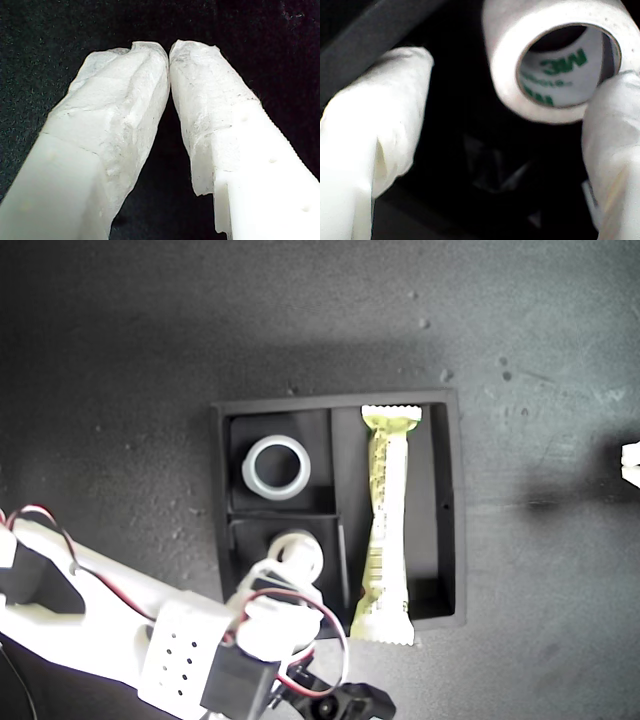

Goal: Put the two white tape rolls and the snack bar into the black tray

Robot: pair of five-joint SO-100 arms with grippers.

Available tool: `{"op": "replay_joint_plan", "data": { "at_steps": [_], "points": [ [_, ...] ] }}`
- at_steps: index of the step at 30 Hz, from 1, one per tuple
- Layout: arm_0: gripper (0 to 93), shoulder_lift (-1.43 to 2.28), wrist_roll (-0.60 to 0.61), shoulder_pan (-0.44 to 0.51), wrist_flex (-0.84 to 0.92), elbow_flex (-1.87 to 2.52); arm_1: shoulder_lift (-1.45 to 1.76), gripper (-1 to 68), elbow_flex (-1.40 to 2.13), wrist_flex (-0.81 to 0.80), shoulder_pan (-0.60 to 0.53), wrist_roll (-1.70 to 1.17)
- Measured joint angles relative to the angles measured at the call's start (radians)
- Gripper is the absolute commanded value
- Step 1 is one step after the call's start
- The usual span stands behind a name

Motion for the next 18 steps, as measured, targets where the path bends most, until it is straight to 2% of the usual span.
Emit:
{"op": "replay_joint_plan", "data": {
  "at_steps": [2, 4, 7, 11, 16, 18],
  "points": [
    [26.4, 0.026, 0.003, 0.002, 0.0, 0.018, 0.0, -0.1, 0.0, 0.0, -0.002, 0.0],
    [31.5, 0.044, 0.006, 0.002, 0.002, 0.02, 0.0, -0.1, 0.0, 0.006, -0.002, 0.0],
    [30.7, 0.101, 0.041, 0.003, 0.002, 0.032, 0.0, -0.1, 0.0, 0.006, -0.002, 0.0],
    [21.0, 0.273, 0.089, 0.002, 0.002, 0.104, 0.0, -0.1, 0.0, 0.006, -0.002, 0.0],
    [12.5, 0.637, 0.12, -0.034, 0.002, 0.314, 0.0, 5.4, 0.0, 0.006, -0.002, 0.0],
    [5.1, 0.805, 0.12, -0.049, 0.002, 0.449, 0.0, 8.0, 0.0, 0.006, -0.003, 0.0]
  ]
}}
